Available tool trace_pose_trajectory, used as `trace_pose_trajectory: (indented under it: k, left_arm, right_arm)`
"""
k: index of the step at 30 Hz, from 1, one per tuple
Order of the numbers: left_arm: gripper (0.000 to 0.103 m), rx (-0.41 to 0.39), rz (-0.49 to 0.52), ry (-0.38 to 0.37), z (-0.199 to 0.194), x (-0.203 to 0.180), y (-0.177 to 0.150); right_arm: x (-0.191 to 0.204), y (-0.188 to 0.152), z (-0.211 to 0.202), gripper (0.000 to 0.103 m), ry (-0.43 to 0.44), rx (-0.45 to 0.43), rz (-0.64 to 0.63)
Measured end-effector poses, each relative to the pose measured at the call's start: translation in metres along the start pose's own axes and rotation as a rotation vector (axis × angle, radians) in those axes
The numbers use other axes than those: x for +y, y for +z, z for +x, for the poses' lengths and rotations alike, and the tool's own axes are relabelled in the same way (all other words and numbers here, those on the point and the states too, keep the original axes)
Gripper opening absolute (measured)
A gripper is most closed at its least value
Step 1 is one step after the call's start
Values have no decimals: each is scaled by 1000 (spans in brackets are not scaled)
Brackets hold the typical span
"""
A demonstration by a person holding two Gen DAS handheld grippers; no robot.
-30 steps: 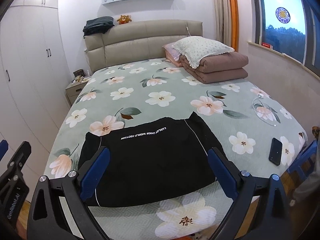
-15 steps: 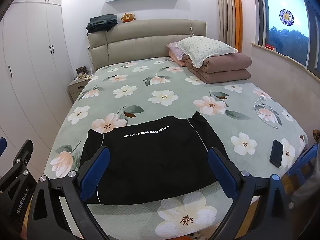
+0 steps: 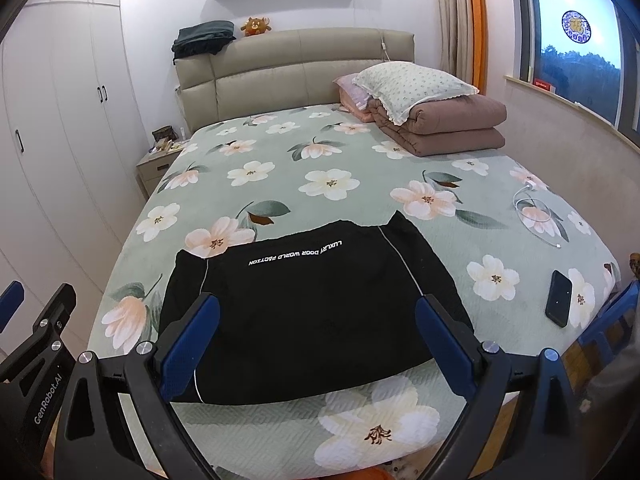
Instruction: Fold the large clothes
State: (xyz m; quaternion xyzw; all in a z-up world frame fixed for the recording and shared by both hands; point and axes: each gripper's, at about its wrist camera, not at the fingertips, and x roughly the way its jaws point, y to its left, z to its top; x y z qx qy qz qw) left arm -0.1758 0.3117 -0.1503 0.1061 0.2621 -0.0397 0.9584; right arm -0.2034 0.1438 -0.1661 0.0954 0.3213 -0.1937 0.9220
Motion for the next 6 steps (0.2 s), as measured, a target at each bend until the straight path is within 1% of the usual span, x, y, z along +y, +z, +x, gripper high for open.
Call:
trace_pose_trajectory:
  k: [2, 5, 6]
  left_arm:
    - [74, -16, 1, 0, 0, 1, 0]
    - [74, -19, 13, 52, 2, 0, 0]
    - [74, -16, 16, 49, 3, 0, 0]
  right_arm:
    - [2, -2, 0, 99, 1, 3, -6]
    - [5, -4, 0, 99, -4, 1, -18]
    - [7, -4, 0, 99, -9, -2, -28]
